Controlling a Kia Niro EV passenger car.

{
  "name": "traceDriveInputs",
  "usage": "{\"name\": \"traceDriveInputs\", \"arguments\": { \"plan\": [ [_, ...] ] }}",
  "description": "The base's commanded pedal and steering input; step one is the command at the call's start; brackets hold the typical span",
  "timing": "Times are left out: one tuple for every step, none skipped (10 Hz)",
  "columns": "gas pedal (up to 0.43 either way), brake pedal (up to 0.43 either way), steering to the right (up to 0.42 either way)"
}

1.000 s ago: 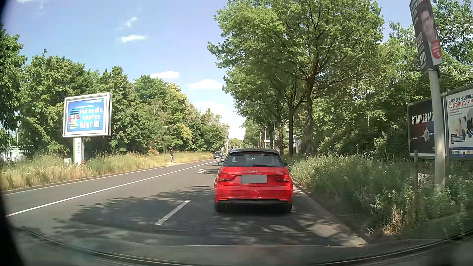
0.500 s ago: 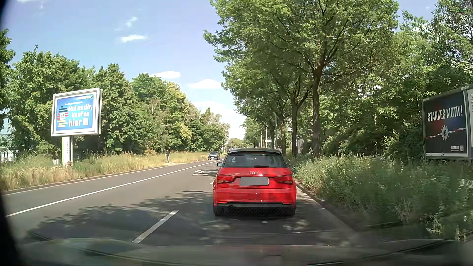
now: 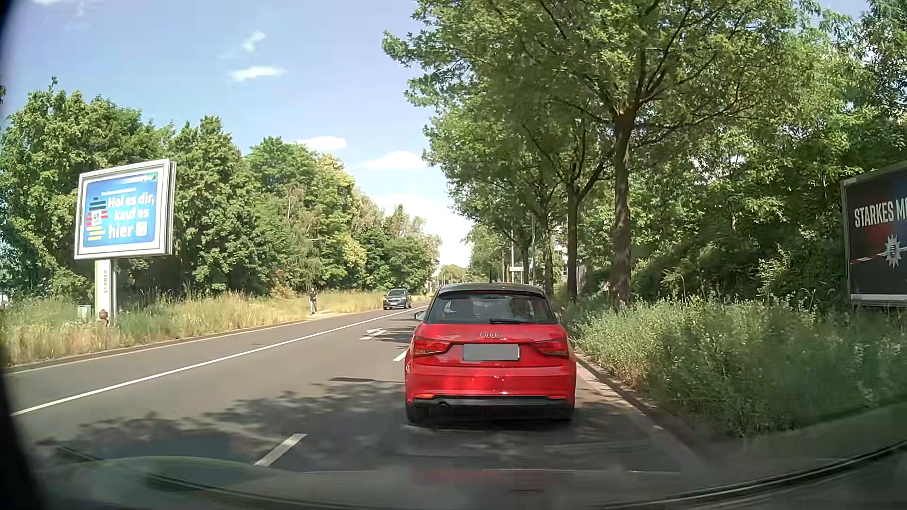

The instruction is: Follow the waypoints while adhering to traffic rules and regulations

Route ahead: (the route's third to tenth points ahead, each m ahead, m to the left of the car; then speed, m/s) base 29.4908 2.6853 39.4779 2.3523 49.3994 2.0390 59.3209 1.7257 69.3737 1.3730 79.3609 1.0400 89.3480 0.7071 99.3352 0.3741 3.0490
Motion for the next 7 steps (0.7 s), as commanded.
{"name": "traceDriveInputs", "arguments": {
  "plan": [
    [0.000, 0.067, -0.003],
    [0.000, 0.079, -0.003],
    [0.000, 0.098, -0.001],
    [0.000, 0.104, 0.001],
    [0.000, 0.110, 0.003],
    [0.000, 0.128, 0.004],
    [0.000, 0.134, 0.005]
  ]
}}
